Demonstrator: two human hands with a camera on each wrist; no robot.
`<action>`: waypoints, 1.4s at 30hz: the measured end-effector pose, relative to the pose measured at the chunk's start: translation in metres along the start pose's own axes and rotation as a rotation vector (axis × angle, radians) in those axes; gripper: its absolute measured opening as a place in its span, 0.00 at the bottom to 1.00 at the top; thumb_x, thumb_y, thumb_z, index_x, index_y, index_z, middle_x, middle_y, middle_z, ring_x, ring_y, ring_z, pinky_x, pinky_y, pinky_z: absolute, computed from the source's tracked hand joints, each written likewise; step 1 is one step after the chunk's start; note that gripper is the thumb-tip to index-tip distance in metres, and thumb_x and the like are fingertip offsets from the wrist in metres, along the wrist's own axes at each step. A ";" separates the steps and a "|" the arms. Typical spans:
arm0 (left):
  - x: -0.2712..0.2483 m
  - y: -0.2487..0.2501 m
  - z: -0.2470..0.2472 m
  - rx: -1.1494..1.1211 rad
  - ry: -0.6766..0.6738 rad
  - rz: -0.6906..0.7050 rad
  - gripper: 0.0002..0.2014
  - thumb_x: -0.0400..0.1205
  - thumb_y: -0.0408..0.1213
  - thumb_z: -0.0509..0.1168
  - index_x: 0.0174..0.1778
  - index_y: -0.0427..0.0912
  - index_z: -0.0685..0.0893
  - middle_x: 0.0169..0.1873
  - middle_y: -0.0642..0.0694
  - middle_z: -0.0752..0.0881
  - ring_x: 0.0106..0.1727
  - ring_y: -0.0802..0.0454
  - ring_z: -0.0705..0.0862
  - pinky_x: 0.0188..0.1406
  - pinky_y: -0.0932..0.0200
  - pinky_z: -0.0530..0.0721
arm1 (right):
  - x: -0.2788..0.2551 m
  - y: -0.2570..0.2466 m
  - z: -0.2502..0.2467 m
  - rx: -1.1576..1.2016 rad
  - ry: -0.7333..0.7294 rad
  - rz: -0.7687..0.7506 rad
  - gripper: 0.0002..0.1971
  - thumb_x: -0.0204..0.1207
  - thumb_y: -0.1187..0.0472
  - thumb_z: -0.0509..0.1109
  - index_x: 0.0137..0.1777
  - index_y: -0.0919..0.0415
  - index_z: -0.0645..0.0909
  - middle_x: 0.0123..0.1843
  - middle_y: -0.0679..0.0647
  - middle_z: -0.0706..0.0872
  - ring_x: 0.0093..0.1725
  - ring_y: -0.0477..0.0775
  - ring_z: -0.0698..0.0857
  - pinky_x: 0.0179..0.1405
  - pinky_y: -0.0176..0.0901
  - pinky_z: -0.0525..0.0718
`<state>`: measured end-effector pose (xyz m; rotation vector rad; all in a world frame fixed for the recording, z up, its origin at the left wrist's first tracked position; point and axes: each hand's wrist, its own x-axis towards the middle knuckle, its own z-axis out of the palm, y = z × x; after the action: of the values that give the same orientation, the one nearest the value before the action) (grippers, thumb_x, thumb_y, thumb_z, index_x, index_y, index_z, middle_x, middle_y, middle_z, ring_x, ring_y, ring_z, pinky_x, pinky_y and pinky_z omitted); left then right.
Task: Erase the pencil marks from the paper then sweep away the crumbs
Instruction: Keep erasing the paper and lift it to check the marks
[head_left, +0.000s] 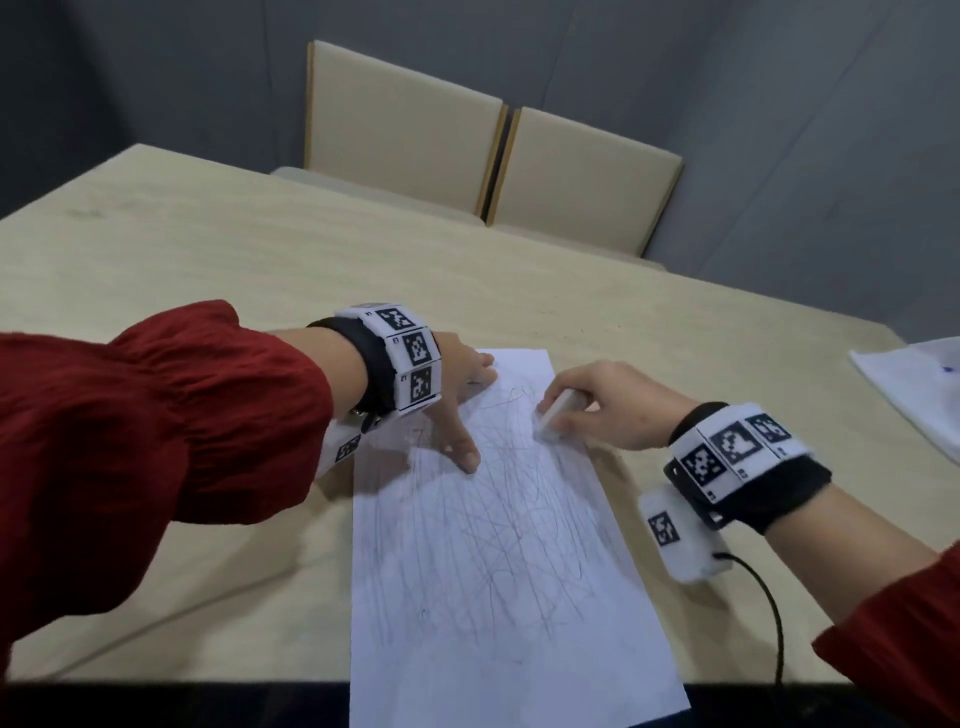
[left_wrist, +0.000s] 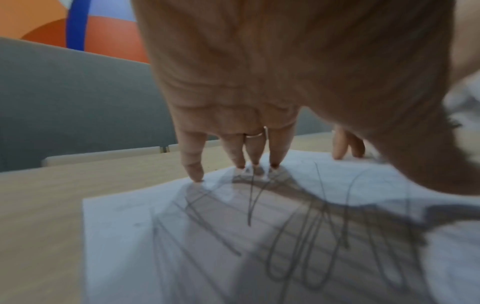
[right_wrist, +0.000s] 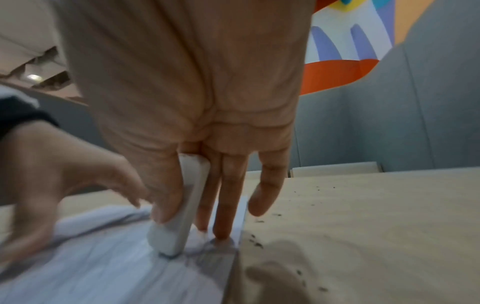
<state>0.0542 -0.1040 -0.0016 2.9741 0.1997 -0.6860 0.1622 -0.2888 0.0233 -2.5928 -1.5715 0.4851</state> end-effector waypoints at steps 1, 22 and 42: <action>0.000 0.000 -0.002 0.010 0.035 -0.053 0.52 0.63 0.76 0.69 0.74 0.41 0.72 0.75 0.43 0.74 0.70 0.44 0.77 0.68 0.48 0.77 | -0.002 -0.001 0.005 0.000 -0.006 0.003 0.09 0.76 0.60 0.71 0.56 0.54 0.85 0.50 0.47 0.85 0.51 0.47 0.81 0.47 0.35 0.77; -0.049 -0.011 0.028 0.066 0.060 -0.187 0.37 0.87 0.59 0.51 0.86 0.40 0.52 0.86 0.45 0.51 0.82 0.43 0.63 0.78 0.51 0.65 | -0.001 -0.061 0.004 -0.192 -0.022 0.313 0.09 0.77 0.66 0.63 0.53 0.67 0.79 0.50 0.61 0.84 0.42 0.60 0.82 0.27 0.39 0.75; -0.110 0.003 0.049 -0.253 0.254 -0.115 0.30 0.73 0.49 0.77 0.72 0.50 0.80 0.68 0.48 0.82 0.66 0.48 0.80 0.60 0.59 0.76 | -0.034 -0.060 0.013 -0.103 -0.123 0.233 0.16 0.81 0.62 0.63 0.68 0.56 0.78 0.68 0.54 0.80 0.63 0.58 0.80 0.52 0.40 0.73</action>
<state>-0.0646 -0.1246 0.0031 2.8103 0.4419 -0.2649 0.0926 -0.2915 0.0326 -2.8935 -1.3664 0.6073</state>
